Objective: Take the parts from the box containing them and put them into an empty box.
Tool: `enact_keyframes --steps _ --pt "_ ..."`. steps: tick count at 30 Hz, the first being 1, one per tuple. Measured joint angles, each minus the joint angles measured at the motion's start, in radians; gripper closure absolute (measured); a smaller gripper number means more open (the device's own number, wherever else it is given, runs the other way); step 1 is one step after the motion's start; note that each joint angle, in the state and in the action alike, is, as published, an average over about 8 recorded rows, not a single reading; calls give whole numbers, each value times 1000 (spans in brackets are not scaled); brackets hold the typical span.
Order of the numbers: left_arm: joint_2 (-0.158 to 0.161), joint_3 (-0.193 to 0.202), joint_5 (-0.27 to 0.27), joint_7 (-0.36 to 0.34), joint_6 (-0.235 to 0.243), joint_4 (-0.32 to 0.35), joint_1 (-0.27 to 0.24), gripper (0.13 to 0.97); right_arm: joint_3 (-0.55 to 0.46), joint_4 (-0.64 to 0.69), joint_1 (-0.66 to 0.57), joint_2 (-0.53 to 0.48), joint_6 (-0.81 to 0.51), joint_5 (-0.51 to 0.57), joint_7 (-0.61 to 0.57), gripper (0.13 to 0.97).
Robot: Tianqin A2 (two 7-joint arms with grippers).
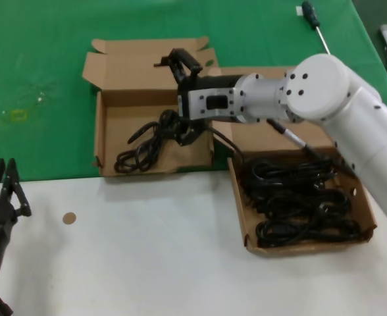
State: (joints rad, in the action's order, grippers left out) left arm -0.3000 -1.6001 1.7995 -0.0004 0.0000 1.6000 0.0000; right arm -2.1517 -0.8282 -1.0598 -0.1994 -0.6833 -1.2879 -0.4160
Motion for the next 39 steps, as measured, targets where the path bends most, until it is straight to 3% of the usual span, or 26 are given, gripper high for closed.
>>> enact_keyframes --steps 8,16,20,37,39 --pt "0 0 0 0 0 0 0 875 52 -72 99 -9 64 -48 39 160" --pt "0 0 0 0 0 0 0 738 112 -157 216 -20 139 -104 84 129" --pt "0 0 0 0 0 0 0 738 143 -199 274 -26 176 -132 107 129" --pt "0 0 0 0 0 0 0 325 272 -380 522 -50 337 -252 205 129" --pt "0 0 0 0 0 0 0 325 287 -401 551 -52 355 -266 216 129"
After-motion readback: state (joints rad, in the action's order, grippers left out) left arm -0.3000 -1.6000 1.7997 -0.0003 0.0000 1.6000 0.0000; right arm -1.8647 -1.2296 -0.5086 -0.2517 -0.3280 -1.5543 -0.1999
